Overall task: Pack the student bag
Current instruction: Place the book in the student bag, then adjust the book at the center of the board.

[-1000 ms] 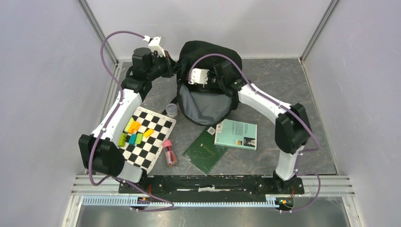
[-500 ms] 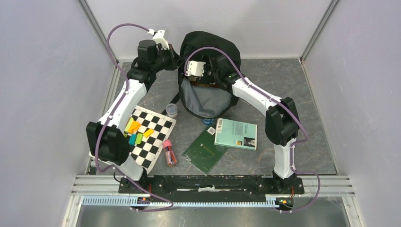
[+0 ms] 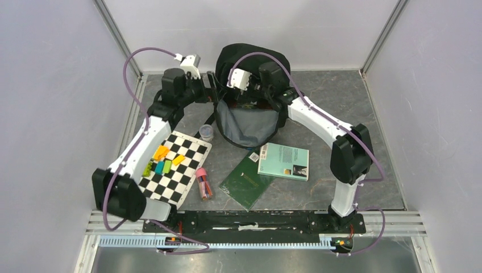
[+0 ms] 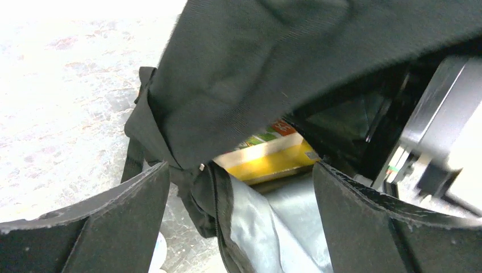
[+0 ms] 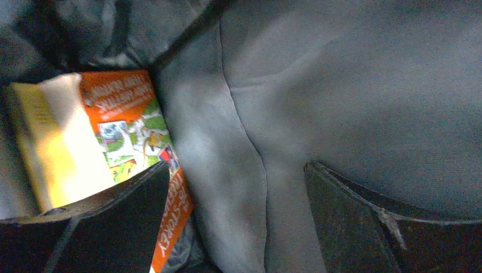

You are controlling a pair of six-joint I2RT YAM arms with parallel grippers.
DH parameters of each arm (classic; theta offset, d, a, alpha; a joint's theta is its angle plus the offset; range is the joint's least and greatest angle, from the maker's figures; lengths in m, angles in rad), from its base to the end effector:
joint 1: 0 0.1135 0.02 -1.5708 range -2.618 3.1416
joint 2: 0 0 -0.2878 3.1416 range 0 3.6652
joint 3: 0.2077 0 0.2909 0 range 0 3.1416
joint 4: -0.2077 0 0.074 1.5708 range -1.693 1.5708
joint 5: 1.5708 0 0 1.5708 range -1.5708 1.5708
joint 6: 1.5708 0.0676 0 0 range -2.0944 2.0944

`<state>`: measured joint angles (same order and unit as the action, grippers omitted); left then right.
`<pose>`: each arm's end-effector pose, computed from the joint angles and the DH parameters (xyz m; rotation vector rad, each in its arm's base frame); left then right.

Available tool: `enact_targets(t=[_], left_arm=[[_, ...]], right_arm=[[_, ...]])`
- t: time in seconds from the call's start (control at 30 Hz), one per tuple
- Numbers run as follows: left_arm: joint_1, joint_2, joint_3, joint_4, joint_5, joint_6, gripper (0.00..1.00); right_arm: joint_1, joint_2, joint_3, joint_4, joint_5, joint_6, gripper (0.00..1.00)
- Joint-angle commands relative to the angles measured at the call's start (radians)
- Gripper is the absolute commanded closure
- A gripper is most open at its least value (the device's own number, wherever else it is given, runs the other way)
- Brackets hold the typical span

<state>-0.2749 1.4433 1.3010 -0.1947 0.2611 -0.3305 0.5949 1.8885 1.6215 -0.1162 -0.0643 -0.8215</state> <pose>0.3852 -0.1268 0.3719 0.1268 1.9467 -0.6541 0.4378 0.3015 0.3168 -1.3030 1.4563 -0.0867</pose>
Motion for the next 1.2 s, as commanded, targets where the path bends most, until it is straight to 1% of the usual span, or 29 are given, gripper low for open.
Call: enact_targets(t=[0.0, 0.07, 0.13, 0.2, 0.33, 0.4, 0.5, 0.57, 0.7, 0.73, 0.77, 0.9, 1.03, 1.1, 1.17], left_arm=[[-0.05, -0.171, -0.106, 0.203, 0.012, 0.13, 0.0], [-0.064, -0.188, -0.094, 0.236, 0.017, 0.17, 0.0], [-0.066, -0.159, -0.038, 0.204, 0.005, 0.198, 0.0], [-0.066, -0.116, 0.026, 0.138, -0.025, 0.218, 0.0], [-0.072, -0.056, 0.084, 0.126, -0.005, 0.257, 0.0], [-0.081, -0.038, 0.093, 0.127, -0.022, 0.275, 0.0], [-0.089, -0.029, 0.089, 0.139, 0.014, 0.286, 0.0], [-0.099, -0.033, 0.064, 0.169, 0.053, 0.295, 0.0], [-0.113, -0.039, 0.03, 0.22, 0.035, 0.293, 0.01], [-0.115, -0.033, 0.032, 0.224, 0.036, 0.29, 0.04], [-0.115, -0.028, 0.038, 0.227, 0.042, 0.287, 0.1], [-0.118, -0.007, 0.053, 0.227, 0.05, 0.276, 0.41], [-0.118, -0.005, 0.049, 0.227, 0.024, 0.265, 0.57], [-0.118, -0.005, 0.046, 0.226, 0.013, 0.258, 0.61], [-0.117, 0.0, 0.046, 0.219, 0.011, 0.251, 0.7]], right_arm=[[-0.005, -0.132, -0.02, -0.019, -0.176, 0.108, 0.06], [-0.003, -0.169, -0.047, -0.03, -0.244, 0.153, 0.03], [-0.002, -0.204, -0.077, -0.042, -0.302, 0.195, 0.02], [0.002, -0.228, -0.102, -0.063, -0.362, 0.235, 0.02], [0.005, -0.257, -0.126, -0.131, -0.427, 0.311, 0.02], [0.005, -0.26, -0.132, -0.173, -0.468, 0.346, 0.02], [0.005, -0.257, -0.14, -0.227, -0.519, 0.372, 0.02], [0.005, -0.246, -0.149, -0.258, -0.525, 0.377, 0.02], [0.01, -0.229, -0.152, -0.332, -0.535, 0.377, 0.02], [0.016, -0.231, -0.158, -0.349, -0.538, 0.373, 0.02], [0.026, -0.236, -0.167, -0.369, -0.539, 0.367, 0.02], [0.073, -0.286, -0.223, -0.42, -0.527, 0.356, 0.02], [0.115, -0.369, -0.328, -0.436, -0.546, 0.387, 0.02], [0.14, -0.427, -0.388, -0.427, -0.553, 0.412, 0.02], [0.163, -0.491, -0.443, -0.405, -0.57, 0.444, 0.02]])
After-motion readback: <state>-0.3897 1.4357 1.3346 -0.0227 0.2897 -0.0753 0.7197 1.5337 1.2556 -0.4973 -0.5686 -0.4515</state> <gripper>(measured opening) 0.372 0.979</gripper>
